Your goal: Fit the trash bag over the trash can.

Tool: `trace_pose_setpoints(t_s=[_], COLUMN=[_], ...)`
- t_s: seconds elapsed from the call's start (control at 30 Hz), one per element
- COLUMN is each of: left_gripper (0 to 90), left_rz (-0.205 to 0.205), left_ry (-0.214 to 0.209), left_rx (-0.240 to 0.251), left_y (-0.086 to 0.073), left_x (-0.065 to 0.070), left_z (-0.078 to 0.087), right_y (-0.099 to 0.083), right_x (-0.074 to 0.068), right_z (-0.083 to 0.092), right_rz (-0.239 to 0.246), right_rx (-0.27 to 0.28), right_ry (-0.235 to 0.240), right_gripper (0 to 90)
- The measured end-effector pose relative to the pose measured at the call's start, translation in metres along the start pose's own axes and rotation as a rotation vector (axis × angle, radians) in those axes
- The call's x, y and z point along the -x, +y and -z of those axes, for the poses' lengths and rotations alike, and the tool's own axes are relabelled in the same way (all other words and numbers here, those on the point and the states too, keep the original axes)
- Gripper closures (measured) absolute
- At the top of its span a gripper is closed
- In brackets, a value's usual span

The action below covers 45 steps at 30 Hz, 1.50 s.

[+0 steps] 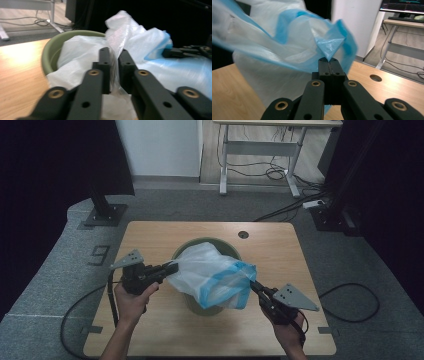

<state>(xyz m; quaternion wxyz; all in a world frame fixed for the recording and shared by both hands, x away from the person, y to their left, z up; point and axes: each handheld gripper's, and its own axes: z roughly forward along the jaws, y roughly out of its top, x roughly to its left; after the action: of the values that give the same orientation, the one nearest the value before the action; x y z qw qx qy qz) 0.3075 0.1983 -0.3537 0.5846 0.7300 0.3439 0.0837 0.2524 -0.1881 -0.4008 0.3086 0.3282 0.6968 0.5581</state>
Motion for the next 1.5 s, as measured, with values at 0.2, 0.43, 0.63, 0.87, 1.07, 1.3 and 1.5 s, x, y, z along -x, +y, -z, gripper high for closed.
trace_pose_setpoints(t_s=[0.2, 0.43, 0.63, 0.87, 1.07, 1.3, 1.5], left_gripper=[52.6, 43.3, 66.5, 89.5, 89.9, 89.9, 89.8], left_rz=[-0.115, -0.153, -0.148, -0.114, -0.079, -0.047, -0.044], left_ry=[0.052, 0.053, 0.04, 0.044, 0.092, 0.112, 0.119], left_rx=[-0.063, -0.12, -0.109, -0.061, 0.005, 0.021, 0.022], left_y=[0.021, 0.03, 0.028, 0.028, 0.021, 0.017, 0.015], left_x=[0.026, 0.03, 0.026, 0.016, 0.005, -0.003, -0.004], left_z=[-0.01, -0.025, -0.031, -0.026, -0.013, -0.005, -0.003], right_y=[-0.001, 0.0, -0.001, -0.006, -0.021, -0.04, -0.058], right_x=[-0.008, -0.008, -0.007, -0.01, -0.017, -0.016, -0.017], right_z=[-0.005, -0.003, -0.002, -0.003, -0.001, 0.002, 0.005], right_rz=[0.058, 0.063, 0.06, 0.06, 0.038, -0.045, -0.097], right_rx=[-0.035, -0.041, -0.037, -0.04, -0.035, -0.015, -0.022], right_ry=[0.012, 0.019, 0.023, 0.032, 0.055, 0.107, 0.138], right_gripper=[89.0, 89.0, 89.0, 89.0, 89.0, 89.0, 88.8])
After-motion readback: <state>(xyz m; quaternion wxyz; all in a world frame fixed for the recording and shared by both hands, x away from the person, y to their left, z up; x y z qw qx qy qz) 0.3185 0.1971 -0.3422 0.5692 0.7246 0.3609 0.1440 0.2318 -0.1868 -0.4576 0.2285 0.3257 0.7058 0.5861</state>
